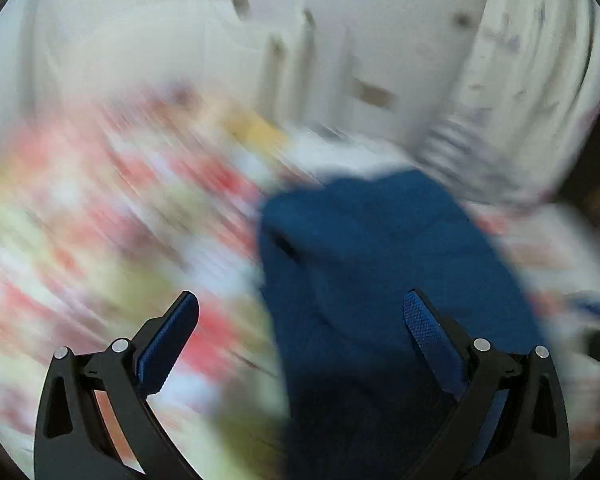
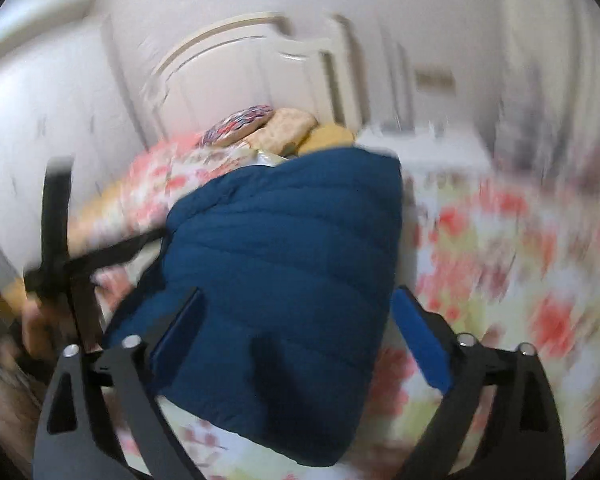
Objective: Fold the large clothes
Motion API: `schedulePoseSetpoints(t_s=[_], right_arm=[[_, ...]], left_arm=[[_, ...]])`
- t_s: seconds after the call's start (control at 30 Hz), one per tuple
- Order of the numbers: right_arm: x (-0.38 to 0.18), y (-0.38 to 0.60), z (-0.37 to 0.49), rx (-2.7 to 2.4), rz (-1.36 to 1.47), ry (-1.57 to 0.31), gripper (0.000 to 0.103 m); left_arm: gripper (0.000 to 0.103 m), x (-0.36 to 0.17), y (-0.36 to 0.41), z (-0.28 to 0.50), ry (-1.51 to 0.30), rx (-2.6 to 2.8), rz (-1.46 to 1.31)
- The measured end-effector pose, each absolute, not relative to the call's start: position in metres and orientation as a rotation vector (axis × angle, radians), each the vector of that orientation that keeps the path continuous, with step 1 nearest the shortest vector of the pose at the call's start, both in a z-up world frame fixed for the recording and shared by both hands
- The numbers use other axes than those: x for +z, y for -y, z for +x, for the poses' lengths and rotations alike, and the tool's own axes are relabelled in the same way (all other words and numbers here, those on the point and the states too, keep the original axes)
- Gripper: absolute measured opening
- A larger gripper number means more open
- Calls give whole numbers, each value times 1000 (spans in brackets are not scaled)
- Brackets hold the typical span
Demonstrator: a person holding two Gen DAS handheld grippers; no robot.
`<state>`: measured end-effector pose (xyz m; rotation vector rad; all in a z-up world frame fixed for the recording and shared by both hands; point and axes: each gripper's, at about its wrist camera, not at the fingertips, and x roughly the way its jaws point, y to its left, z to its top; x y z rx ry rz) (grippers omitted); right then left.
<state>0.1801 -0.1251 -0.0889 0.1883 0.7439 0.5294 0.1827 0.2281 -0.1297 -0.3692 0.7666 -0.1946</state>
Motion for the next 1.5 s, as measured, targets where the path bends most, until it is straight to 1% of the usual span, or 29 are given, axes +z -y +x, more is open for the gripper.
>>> schedulePoseSetpoints(t_s=[0.03, 0.07, 0.17, 0.27, 0.33, 0.43, 0.47, 0.53, 0.57, 0.6, 0.63, 0.67, 0.7, 0.77, 0.83, 0.93, 1.0, 1.03, 1.1, 1.13, 1.2, 1.23, 1.3, 1.37, 1.4, 1.47, 1.5], right_arm=[[-100, 136, 191, 551, 280, -811, 100], [-113, 142, 200, 570, 336, -879, 100], [-140, 134, 218, 667, 343, -991, 100], [-156, 133, 229, 708, 424, -1003, 101], [-161, 135, 233, 736, 459, -1006, 101], [-167, 141, 232, 767, 492, -982, 101], [-168, 143, 228, 772, 493, -954, 97], [-166, 146, 221, 759, 478, -902, 78], [-164, 149, 216, 748, 465, -871, 73], [-163, 152, 214, 739, 458, -852, 66], [-161, 155, 209, 726, 446, -827, 63], [-158, 156, 207, 714, 436, -811, 61], [-153, 160, 203, 690, 414, -782, 58], [-142, 174, 197, 644, 389, -723, 56], [-136, 195, 197, 602, 396, -688, 56], [-138, 228, 203, 535, 400, -694, 56], [-148, 246, 209, 510, 400, -687, 58], [-154, 252, 212, 500, 409, -696, 61], [-161, 259, 218, 499, 451, -727, 66], [-161, 258, 218, 497, 456, -735, 70], [-155, 256, 214, 468, 430, -745, 77], [-150, 253, 212, 449, 416, -752, 78], [-137, 250, 207, 392, 392, -746, 79], [-117, 253, 186, 352, 355, -665, 83], [-103, 254, 172, 338, 323, -613, 86], [-70, 253, 142, 318, 251, -507, 90], [-57, 252, 132, 311, 223, -466, 95]], left_arm=[[98, -139, -240, 186, -834, -238, -483], [98, -146, -247, 187, -885, -226, -530], [99, -167, -256, 193, -968, -295, -626], [99, -195, -255, 200, -1053, -430, -820], [99, -197, -252, 199, -1009, -466, -824], [99, -194, -237, 199, -1013, -488, -789], [99, -193, -231, 200, -1016, -502, -779], [86, -191, -221, 203, -1015, -528, -788], [79, -189, -217, 202, -992, -532, -784], [74, -186, -212, 201, -963, -536, -767], [71, -183, -208, 201, -944, -536, -755], [64, -178, -202, 201, -918, -541, -736], [59, -170, -191, 200, -885, -547, -702], [55, -161, -168, 204, -849, -572, -665], [54, -157, -146, 214, -826, -603, -664], [53, -161, -109, 238, -808, -630, -661], [53, -169, -85, 252, -800, -632, -662], [53, -173, -82, 258, -797, -629, -678], [57, -177, -76, 261, -793, -607, -716], [57, -177, -76, 262, -795, -598, -721], [63, -178, -83, 256, -799, -576, -712], [67, -179, -95, 252, -803, -561, -706], [80, -164, -106, 231, -786, -471, -642], [86, -137, -111, 206, -709, -391, -539], [94, -117, -109, 190, -654, -344, -471], [94, -78, -100, 160, -531, -262, -347], [97, -62, -95, 147, -475, -234, -296]])
